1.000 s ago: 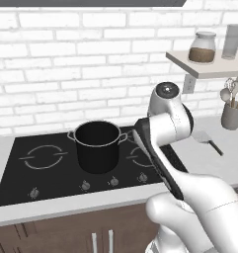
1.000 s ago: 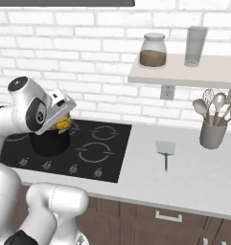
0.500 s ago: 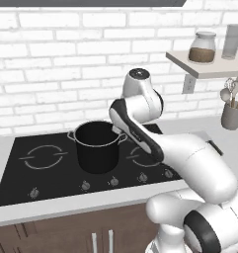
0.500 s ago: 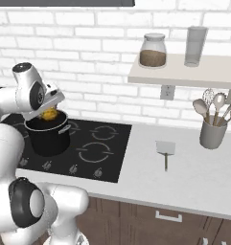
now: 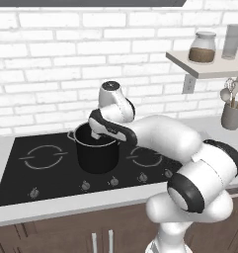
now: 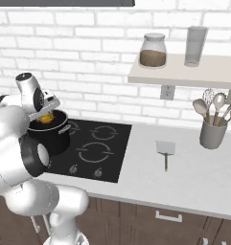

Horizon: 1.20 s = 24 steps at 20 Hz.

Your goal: Put the carrot and squash in the pot. Retrieve the spatula and lightly stir the vegetables in the pot.

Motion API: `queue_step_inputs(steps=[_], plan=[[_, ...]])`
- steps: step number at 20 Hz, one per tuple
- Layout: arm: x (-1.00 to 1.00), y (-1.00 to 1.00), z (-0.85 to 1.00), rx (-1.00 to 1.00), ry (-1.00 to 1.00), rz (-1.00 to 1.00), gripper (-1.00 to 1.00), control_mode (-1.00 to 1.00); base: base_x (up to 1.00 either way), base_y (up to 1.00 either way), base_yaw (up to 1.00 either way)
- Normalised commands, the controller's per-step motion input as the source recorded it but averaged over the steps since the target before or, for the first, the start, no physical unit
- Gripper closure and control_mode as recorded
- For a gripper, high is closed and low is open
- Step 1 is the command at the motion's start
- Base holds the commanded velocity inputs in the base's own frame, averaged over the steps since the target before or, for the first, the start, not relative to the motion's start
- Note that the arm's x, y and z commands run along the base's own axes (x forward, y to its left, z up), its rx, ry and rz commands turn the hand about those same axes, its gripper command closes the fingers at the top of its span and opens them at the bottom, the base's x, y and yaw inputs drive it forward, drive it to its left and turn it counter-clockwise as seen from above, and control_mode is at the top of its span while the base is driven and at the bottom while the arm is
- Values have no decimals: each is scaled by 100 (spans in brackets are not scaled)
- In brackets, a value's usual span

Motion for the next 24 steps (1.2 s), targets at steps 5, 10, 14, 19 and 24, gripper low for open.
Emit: queue_step_inputs(steps=[5, 10, 14, 19, 24], plan=[[47, 24, -61, -1, 3, 0, -100, -100, 0, 0, 0], [6, 4, -2, 0, 0, -1, -100, -100, 0, 0, 0], [1, -7, 28, 0, -1, -1, -100, -100, 0, 0, 0], [-3, -37, 32, 4, -3, 0, -100, -100, 0, 0, 0], [-60, -98, 24, 9, -16, 0, -100, -100, 0, 0, 0]])
